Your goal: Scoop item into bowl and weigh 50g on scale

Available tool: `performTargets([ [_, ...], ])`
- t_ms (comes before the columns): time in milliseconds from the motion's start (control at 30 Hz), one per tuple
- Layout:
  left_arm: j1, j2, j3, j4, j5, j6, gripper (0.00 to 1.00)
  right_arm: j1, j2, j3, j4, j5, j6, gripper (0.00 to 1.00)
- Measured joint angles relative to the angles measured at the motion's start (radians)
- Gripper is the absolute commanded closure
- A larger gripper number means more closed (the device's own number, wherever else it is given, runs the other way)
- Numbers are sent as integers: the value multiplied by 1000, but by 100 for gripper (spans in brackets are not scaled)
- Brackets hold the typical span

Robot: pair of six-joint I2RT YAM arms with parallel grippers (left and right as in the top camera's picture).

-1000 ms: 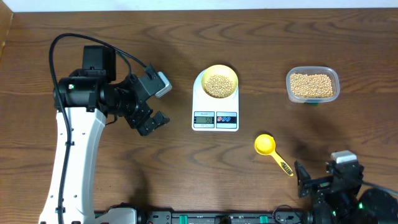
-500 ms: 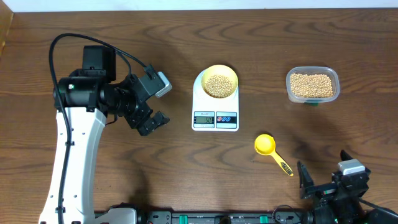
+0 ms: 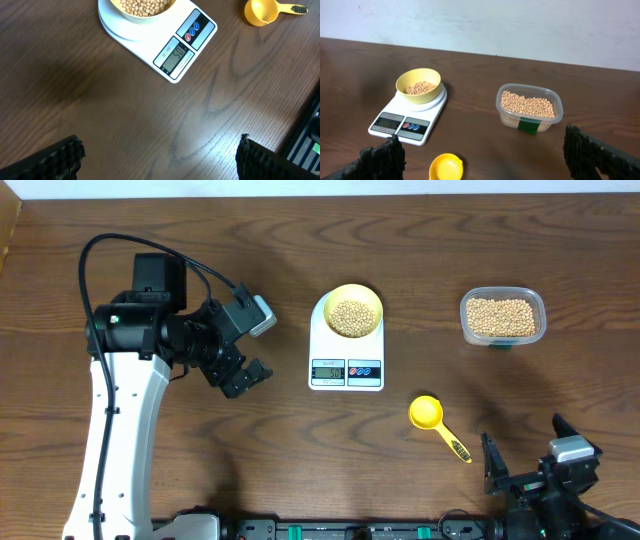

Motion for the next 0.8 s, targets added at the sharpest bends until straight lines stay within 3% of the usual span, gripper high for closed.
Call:
performTargets([
  [433, 0, 0, 0, 0, 0, 0, 1, 0, 0, -92, 178, 2, 0, 1],
  [800, 0, 0, 0, 0, 0, 0, 1, 0, 0, -261, 472, 6, 0, 1],
])
